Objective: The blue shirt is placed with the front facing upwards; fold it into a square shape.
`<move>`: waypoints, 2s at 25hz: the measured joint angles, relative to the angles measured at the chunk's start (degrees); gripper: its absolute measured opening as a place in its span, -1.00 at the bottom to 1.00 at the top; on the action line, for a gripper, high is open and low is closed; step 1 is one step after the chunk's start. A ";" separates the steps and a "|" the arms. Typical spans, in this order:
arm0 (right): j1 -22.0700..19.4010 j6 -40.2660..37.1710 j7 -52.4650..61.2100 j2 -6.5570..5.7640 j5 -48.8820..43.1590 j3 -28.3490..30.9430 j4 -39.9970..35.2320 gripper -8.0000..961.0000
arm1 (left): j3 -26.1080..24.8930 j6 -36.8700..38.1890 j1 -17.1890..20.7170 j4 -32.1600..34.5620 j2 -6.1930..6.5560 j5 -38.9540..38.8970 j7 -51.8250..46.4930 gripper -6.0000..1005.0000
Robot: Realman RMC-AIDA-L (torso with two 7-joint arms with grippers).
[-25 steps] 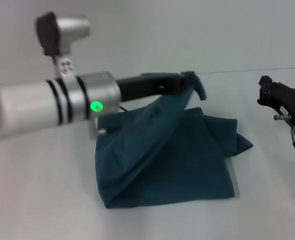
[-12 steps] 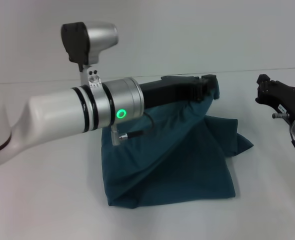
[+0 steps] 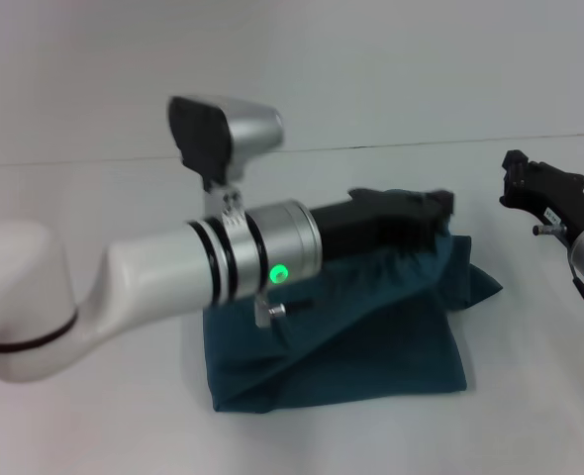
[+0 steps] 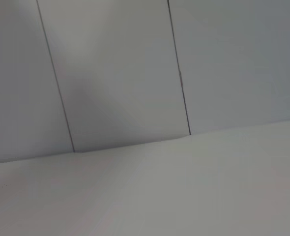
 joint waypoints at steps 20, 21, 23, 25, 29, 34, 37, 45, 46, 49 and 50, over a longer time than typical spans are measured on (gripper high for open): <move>-1.35 -9.31 12.24 -0.76 -0.10 -6.51 -6.61 -0.86 | -0.21 1.98 11.54 -5.22 0.00 -9.61 30.14 -0.05; -1.52 -11.43 13.34 -0.76 -0.10 -7.69 -7.86 -0.86 | -1.79 3.21 13.70 -6.31 0.01 -9.62 33.42 0.03; -2.05 -18.10 16.98 -0.80 -0.11 -12.29 -12.38 -0.86 | -4.33 5.70 16.45 -7.18 0.28 -9.50 36.96 0.18; -2.60 -23.77 21.37 -0.81 -0.13 -17.80 -17.51 -0.86 | -7.25 9.31 18.40 -7.02 1.02 -8.99 37.65 0.33; -4.39 -35.13 33.33 -0.36 -0.27 -33.33 -30.83 -0.85 | -11.47 15.92 21.28 -6.49 3.25 -5.08 35.95 0.58; -5.78 -39.77 52.02 0.15 -3.61 -55.36 -45.81 -0.85 | -14.04 19.20 21.16 -6.95 5.33 6.88 27.85 0.74; -5.90 -42.37 56.81 1.41 -5.14 -63.19 -52.47 -0.77 | -15.49 20.09 20.35 -7.56 5.46 13.14 24.04 0.74; -5.79 -43.59 64.96 1.47 -5.59 -75.99 -60.06 -0.09 | -21.25 25.07 17.62 -10.39 5.76 27.45 12.69 0.74; -5.79 -43.44 65.44 1.47 -5.63 -76.90 -60.52 0.00 | -22.67 26.05 16.83 -10.38 5.76 29.71 10.89 0.74; -5.80 -42.03 66.22 1.49 -5.74 -79.54 -61.05 0.43 | -25.57 28.36 15.46 -10.05 5.66 33.26 9.00 0.74; -5.81 -41.41 66.24 1.52 -5.74 -80.18 -60.96 0.60 | -26.35 28.90 15.16 -10.00 5.50 34.19 8.87 0.74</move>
